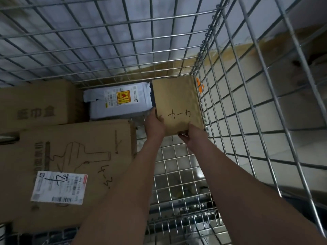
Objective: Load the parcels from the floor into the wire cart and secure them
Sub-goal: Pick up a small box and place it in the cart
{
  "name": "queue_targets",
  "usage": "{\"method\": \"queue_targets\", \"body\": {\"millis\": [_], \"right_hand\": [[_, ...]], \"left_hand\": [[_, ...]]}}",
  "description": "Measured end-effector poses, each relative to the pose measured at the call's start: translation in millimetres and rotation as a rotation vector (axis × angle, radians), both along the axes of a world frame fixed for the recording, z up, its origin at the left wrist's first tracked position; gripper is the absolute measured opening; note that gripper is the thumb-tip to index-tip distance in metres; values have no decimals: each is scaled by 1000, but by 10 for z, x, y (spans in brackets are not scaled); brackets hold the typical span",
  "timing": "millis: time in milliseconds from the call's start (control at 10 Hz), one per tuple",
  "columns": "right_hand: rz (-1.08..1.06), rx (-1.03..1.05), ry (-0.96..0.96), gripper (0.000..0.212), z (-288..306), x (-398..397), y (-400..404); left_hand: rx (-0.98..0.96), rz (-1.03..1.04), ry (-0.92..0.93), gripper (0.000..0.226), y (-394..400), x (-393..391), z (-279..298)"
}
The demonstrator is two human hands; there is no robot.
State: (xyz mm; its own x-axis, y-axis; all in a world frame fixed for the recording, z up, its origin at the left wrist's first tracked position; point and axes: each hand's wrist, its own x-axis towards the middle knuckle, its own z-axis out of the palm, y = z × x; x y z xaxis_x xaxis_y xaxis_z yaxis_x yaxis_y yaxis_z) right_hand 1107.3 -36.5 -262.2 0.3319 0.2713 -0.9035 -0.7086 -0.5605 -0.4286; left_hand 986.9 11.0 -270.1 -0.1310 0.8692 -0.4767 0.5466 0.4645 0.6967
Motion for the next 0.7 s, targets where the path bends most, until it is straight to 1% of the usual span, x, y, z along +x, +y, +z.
{"method": "queue_targets", "body": {"millis": [100, 200, 300, 400, 500, 600, 700], "right_hand": [[64, 18, -27, 37, 61, 20, -28], [134, 11, -87, 35, 89, 1, -76], [421, -141, -255, 35, 279, -27, -165], [782, -240, -484, 38, 825, -145, -186], [1077, -211, -668, 35, 1580, -268, -118], [1352, -156, -834, 41, 2440, -425, -72], [1442, -85, -945, 52, 3309, -631, -64]], "left_hand": [[-7, 13, 35, 41, 11, 26, -24], [-70, -19, 56, 42, 20, 42, 72], [-77, -205, 127, 41, -25, 8, 330], [-105, -483, 211, 36, -155, -140, 744], [-120, -578, 246, 34, -296, -313, 1309], [-79, -590, 271, 44, -318, -473, 2170], [-21, -627, 395, 51, -360, -754, 3146]]}}
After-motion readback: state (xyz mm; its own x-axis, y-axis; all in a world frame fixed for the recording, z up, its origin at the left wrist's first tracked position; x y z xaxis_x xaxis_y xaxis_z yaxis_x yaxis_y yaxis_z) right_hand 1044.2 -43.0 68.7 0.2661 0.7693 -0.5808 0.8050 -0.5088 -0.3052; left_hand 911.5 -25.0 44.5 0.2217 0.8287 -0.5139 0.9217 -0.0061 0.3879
